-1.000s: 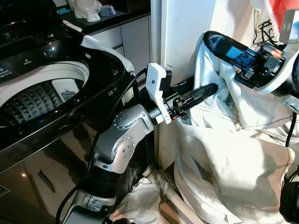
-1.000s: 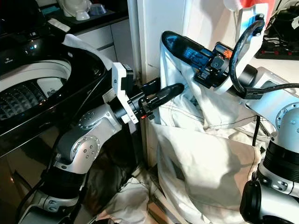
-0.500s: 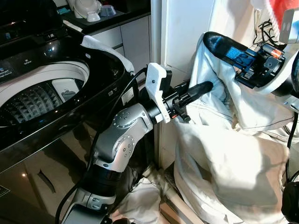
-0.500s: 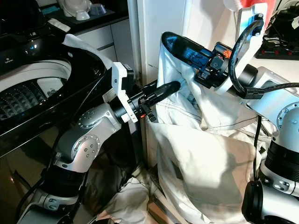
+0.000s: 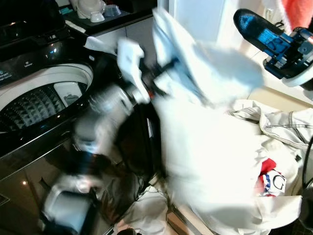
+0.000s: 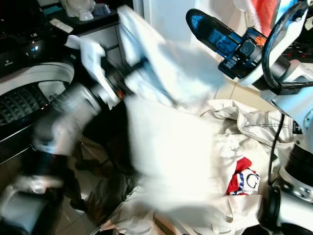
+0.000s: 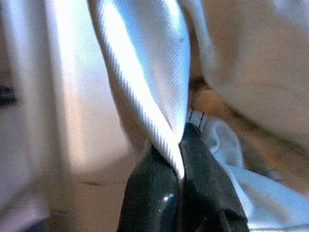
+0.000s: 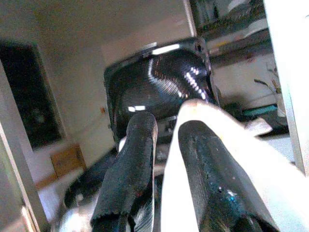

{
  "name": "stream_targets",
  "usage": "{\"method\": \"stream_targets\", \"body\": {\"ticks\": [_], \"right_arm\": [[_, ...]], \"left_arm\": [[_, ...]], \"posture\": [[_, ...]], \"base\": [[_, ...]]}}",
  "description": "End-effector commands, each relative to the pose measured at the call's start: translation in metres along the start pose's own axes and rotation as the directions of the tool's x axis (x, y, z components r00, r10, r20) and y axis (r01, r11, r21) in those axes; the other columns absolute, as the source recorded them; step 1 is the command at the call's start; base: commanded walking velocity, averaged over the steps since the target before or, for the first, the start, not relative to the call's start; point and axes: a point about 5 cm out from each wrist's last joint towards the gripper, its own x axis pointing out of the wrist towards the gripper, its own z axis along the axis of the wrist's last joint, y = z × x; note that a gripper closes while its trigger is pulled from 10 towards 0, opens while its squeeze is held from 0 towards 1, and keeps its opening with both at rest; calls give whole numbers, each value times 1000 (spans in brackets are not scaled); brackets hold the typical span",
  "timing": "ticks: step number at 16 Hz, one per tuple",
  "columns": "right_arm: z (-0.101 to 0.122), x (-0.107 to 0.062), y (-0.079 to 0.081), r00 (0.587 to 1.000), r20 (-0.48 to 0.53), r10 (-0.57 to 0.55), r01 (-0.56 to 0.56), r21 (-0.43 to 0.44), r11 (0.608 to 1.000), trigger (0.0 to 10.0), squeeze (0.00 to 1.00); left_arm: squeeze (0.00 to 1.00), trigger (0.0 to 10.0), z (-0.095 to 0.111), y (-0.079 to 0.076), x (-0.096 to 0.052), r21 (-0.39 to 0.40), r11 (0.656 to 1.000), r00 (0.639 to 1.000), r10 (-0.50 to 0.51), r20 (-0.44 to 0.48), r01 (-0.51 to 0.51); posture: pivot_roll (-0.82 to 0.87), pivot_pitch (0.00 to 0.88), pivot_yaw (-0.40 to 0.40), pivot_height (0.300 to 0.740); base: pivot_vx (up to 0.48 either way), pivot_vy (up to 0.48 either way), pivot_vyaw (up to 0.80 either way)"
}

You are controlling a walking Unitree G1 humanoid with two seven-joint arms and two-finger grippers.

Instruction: Clothes washing

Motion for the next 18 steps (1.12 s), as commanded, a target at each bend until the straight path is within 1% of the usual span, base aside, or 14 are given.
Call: {"method": "stream_targets", "body": {"ticks": [1, 2, 4, 5, 6, 8, 9, 10, 11, 14, 15, 16, 17, 18], "right_arm": [[2, -1, 8, 999, -20, 31, -32, -60, 998, 10000, 0], [-1, -1, 11, 998, -43, 37, -40, -74, 996, 10000, 0], [-13, 3, 15, 993, -109, 36, -46, -90, 995, 10000, 0], [-25, 6, 15, 986, -166, 23, -40, -98, 994, 10000, 0], [-36, 10, 14, 979, -206, 4, -25, -101, 995, 10000, 0], [-55, 17, 7, 960, -275, -60, 30, -114, 993, 10000, 0], [-71, 22, 4, 935, -338, -105, 62, -136, 989, 10000, 0], [-90, 26, 4, 900, -412, -142, 79, -165, 983, 10000, 0], [-98, 27, 7, 889, -436, -142, 72, -175, 982, 10000, 0], [-111, 29, 15, 873, -473, -120, 48, -162, 986, 10000, 0], [-113, 30, 17, 872, -476, -114, 42, -158, 987, 10000, 0], [-114, 30, 18, 872, -477, -112, 41, -157, 987, 10000, 0], [-115, 29, 18, 869, -482, -113, 40, -158, 987, 10000, 0], [-116, 28, 18, 866, -486, -116, 42, -159, 986, 10000, 0]], "left_arm": [[0, 0, 49, 36, -11, 152, 976, 981, 138, 134, -158], [0, 0, 71, 56, -19, 263, 931, 964, 219, 151, -253], [0, 0, 112, 91, -38, 520, 721, 887, 414, 207, -458], [0, 0, 139, 110, -54, 687, 498, 817, 518, 254, -529], [0, 0, 145, 118, -61, 747, 416, 792, 564, 234, -518], [0, 0, 121, 128, -63, 724, 462, 768, 624, 145, -512], [0, 10000, 89, 132, -62, 682, 519, 748, 661, 62, -515], [0, 10000, 55, 139, -67, 697, 485, 672, 741, -6, -528], [0, 10000, 38, 144, -73, 685, 461, 615, 788, -24, -564], [0, 10000, -12, 145, -93, 610, 503, 498, 844, -196, -612], [125, 10000, -24, 146, -104, 521, 505, 450, 860, -240, -688], [286, 10000, -29, 146, -108, 476, 500, 431, 866, -254, -723], [1000, 10000, -31, 146, -113, 422, 502, 427, 865, -265, -755], [1000, 10000, -33, 146, -119, 396, 504, 424, 862, -276, -767]], "posture": [[-1, 0, 60, 740], [-2, 0, 61, 740], [1, 0, 63, 740], [4, 0, 66, 740], [6, 0, 64, 740], [18, 0, 56, 740], [19, 0, 55, 740], [18, 0, 55, 740], [17, 0, 57, 740], [12, 0, 61, 740], [5, 0, 64, 740], [5, 0, 64, 740], [3, 0, 65, 740], [3, 0, 65, 740]], "base": [[0, 0, 0], [0, 0, 0], [0, 0, 0], [0, 0, 0], [0, 0, 0], [0, 0, 0], [0, 0, 0], [0, 0, 0], [0, 0, 0], [0, 0, 0], [0, 0, 0], [0, 0, 0], [0, 0, 0], [0, 0, 0]]}}
